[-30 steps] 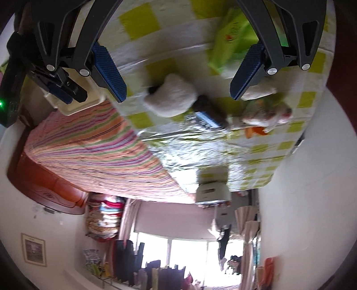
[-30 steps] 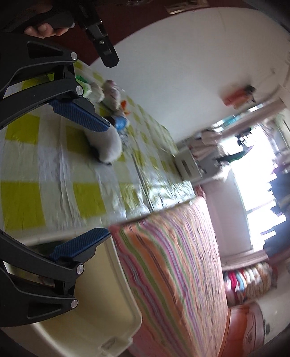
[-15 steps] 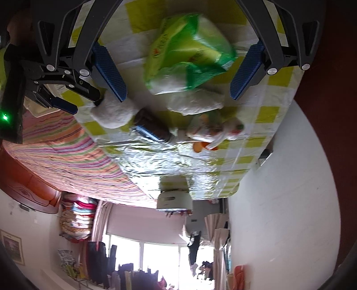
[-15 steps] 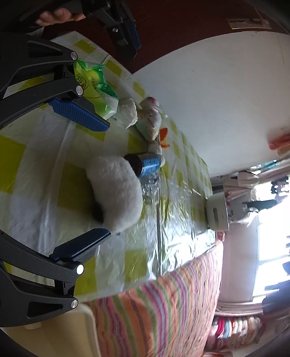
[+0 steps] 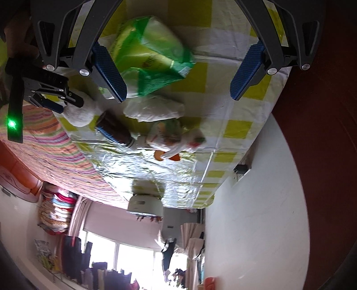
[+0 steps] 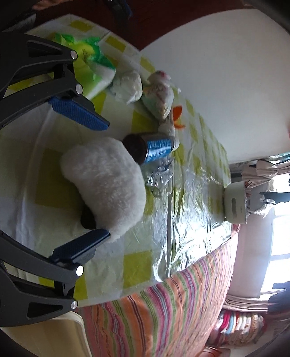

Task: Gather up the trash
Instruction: 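Grasp the white fluffy toy with right gripper while left grasps green tissue pack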

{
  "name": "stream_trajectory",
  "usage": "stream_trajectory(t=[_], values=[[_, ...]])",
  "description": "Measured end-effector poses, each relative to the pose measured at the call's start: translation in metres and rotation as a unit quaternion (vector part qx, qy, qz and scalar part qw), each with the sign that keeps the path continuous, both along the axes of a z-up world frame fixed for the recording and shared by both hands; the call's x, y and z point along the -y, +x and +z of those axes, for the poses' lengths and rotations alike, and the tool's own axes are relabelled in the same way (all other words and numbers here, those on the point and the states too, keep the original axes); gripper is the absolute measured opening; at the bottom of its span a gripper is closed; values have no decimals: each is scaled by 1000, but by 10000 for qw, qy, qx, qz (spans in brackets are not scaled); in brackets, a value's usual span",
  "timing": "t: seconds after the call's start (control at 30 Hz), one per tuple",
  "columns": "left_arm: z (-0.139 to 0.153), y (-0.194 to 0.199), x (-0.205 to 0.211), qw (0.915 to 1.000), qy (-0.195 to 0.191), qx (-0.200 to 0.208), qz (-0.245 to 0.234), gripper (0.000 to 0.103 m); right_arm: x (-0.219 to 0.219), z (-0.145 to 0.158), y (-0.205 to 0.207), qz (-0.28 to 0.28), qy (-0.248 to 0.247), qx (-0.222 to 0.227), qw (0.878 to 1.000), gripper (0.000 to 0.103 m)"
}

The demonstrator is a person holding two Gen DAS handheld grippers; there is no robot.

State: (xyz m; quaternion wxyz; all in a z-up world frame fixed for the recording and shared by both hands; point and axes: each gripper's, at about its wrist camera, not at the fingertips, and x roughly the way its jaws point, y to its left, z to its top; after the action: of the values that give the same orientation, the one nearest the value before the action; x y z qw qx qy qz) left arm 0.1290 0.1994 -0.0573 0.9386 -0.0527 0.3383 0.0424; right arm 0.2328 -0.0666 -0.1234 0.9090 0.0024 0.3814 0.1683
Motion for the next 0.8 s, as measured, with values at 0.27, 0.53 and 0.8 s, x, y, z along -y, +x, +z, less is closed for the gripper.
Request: stream_trajectory(t=[0.27, 0.53, 0.8], values=[[-8, 3, -6, 9998, -105, -145, -50, 91, -15, -8, 27, -6, -497, -190, 9986, 94], [-11, 4, -4, 9995, -63, -265, -152, 91, -3, -3, 25, 12, -327, -221, 9992, 55], [-23, 7, -1, 9961, -198, -708, -497, 91, 21, 8, 4, -24, 402, -38, 9992, 54]])
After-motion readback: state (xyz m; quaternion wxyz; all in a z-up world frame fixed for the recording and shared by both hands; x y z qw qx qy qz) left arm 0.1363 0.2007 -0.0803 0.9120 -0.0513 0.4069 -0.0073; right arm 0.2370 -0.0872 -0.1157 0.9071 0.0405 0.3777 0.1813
